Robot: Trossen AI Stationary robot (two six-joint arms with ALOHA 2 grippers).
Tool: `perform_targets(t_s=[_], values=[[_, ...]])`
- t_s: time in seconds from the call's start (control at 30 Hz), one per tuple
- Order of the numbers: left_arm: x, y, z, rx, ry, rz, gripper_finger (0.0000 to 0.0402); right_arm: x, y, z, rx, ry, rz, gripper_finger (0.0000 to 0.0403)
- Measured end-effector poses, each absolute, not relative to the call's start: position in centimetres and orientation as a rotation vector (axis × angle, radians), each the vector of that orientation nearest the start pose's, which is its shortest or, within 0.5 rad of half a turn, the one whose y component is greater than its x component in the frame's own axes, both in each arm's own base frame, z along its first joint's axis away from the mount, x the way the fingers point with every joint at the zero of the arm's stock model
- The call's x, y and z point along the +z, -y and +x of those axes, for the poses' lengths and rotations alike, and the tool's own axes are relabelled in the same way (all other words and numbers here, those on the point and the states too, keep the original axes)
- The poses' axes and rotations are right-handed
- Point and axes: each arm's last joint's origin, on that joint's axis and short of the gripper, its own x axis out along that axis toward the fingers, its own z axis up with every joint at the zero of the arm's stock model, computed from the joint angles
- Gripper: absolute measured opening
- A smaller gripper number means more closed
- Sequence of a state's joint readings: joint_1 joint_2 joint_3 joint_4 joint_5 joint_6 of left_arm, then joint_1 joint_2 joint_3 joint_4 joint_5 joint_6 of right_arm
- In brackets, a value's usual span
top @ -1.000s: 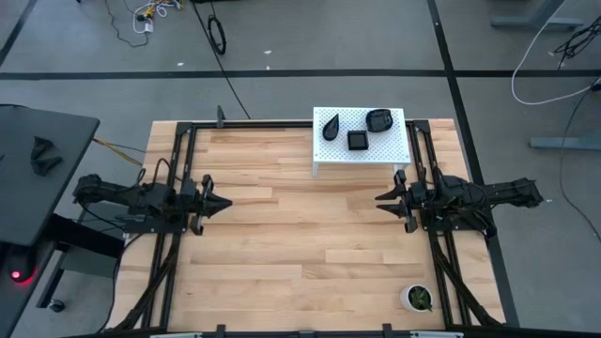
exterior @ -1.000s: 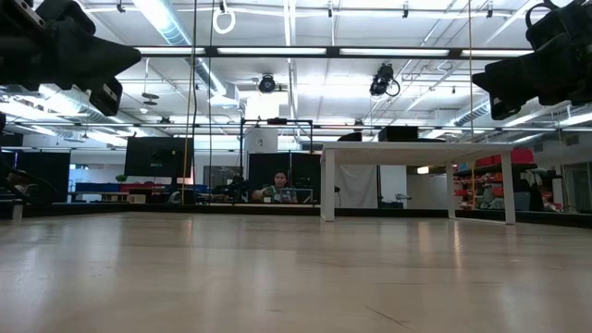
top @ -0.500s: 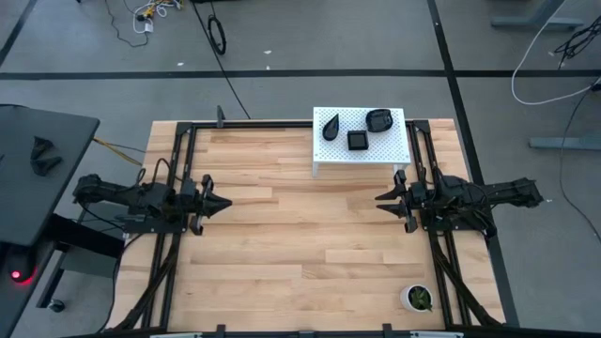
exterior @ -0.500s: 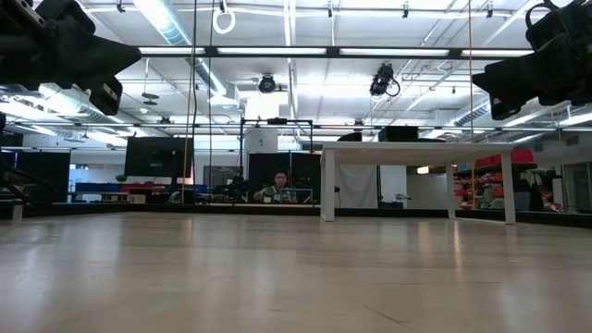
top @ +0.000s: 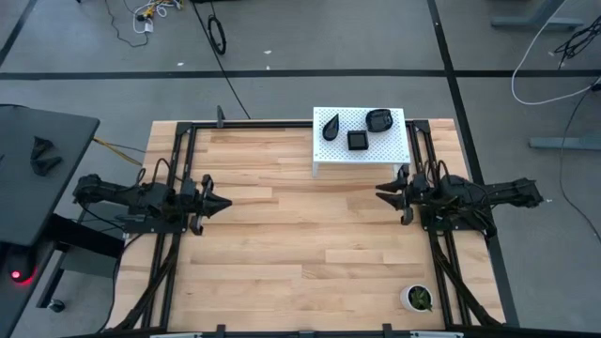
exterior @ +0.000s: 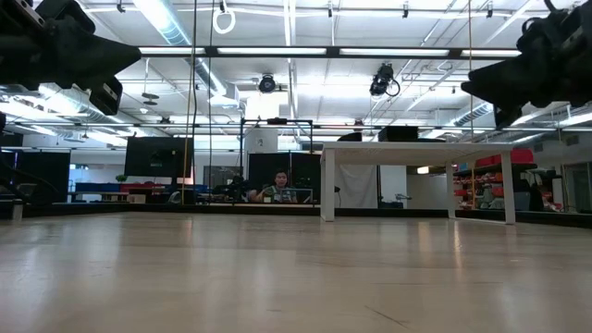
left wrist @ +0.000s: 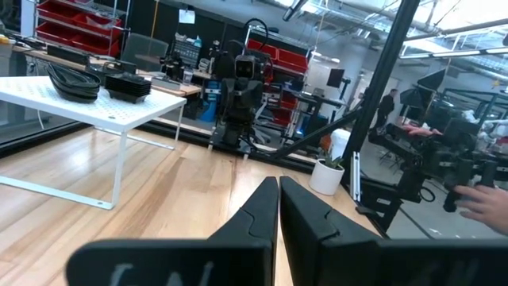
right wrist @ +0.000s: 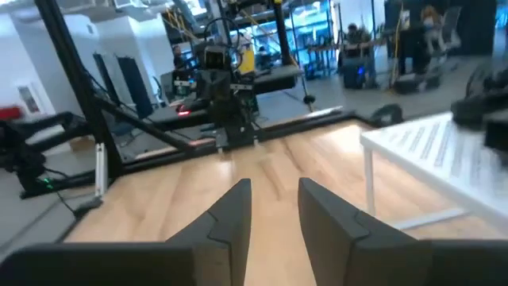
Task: Pick & Place Mini shaped plates
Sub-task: Return to Home Position
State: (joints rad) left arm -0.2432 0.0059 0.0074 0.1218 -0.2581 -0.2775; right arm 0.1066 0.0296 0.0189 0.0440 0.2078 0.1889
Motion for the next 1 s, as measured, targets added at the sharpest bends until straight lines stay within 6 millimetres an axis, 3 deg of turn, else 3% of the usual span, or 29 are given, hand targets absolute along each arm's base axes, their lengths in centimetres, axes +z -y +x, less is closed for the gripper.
perform_targets(t_s=[0.2,0.4,0.63,1.0], values=[[17.72,1.59,9.49,-0.002,0.120,-0.307,0.0021,17.36,-0.48,9.63,-0.076,0.064,0.233,0.0099],[17.72,1.59,9.49,-0.002,0.121,-0.308,0.0021,17.40,-0.60,9.58,-0.065,0.068,0.228,0.0012],[17.72,1.59,9.49,-0.002,0.121,-0.308,0.0021,17.22,-0.83,9.60,0.024,0.042,0.061,0.0004],[17.73,1.60,9.49,-0.002,0.121,-0.308,0.0021,17.14,-1.00,9.60,0.077,0.032,0.068,0.0001]])
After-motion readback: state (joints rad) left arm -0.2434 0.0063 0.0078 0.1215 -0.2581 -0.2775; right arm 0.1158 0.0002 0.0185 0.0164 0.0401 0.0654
